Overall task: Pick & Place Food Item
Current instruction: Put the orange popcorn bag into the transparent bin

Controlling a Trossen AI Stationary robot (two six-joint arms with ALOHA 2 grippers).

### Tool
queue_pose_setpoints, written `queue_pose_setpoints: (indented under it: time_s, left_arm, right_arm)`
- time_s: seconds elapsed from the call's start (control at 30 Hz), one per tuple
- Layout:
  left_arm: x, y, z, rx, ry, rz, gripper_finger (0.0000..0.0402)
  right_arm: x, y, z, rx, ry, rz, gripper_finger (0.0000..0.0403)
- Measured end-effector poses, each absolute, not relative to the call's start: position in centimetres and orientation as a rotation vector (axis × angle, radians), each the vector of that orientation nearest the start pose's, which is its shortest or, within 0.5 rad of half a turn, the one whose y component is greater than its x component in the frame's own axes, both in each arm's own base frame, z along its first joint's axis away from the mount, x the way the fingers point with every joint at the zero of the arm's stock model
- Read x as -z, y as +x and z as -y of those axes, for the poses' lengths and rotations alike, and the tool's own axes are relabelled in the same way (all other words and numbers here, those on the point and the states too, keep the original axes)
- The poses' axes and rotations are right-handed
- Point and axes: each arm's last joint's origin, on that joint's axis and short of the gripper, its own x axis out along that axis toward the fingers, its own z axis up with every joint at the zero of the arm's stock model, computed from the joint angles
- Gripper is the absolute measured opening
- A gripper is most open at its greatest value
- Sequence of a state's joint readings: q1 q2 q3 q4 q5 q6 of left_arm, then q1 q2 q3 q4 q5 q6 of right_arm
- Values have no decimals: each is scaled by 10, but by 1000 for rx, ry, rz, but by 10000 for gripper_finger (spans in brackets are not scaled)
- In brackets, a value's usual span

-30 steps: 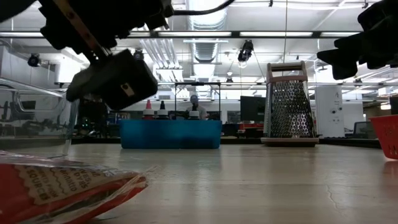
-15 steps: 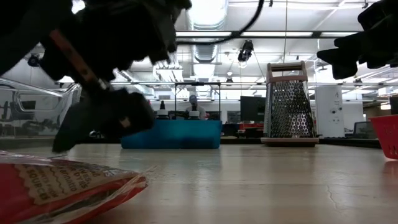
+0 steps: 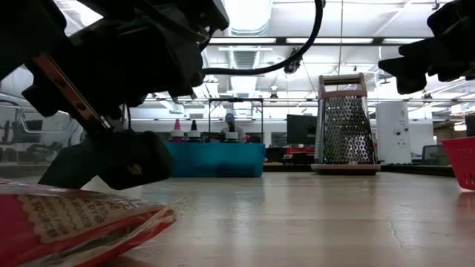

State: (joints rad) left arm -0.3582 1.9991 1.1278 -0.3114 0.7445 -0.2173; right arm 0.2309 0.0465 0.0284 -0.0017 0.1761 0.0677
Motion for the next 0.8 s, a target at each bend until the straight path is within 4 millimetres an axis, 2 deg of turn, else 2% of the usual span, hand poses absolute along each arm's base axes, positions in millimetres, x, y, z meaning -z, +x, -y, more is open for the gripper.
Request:
queue_pose_setpoints:
  time_s: [0.67, 0.8]
  left_arm:
    - [-113, 336, 156, 832, -366, -1291, 261]
    - [-113, 336, 155, 835, -356, -1286, 251]
  right_arm:
    - [-170, 97, -18, -52, 65, -15, 219]
    - [-170, 97, -18, -52, 65, -14, 219]
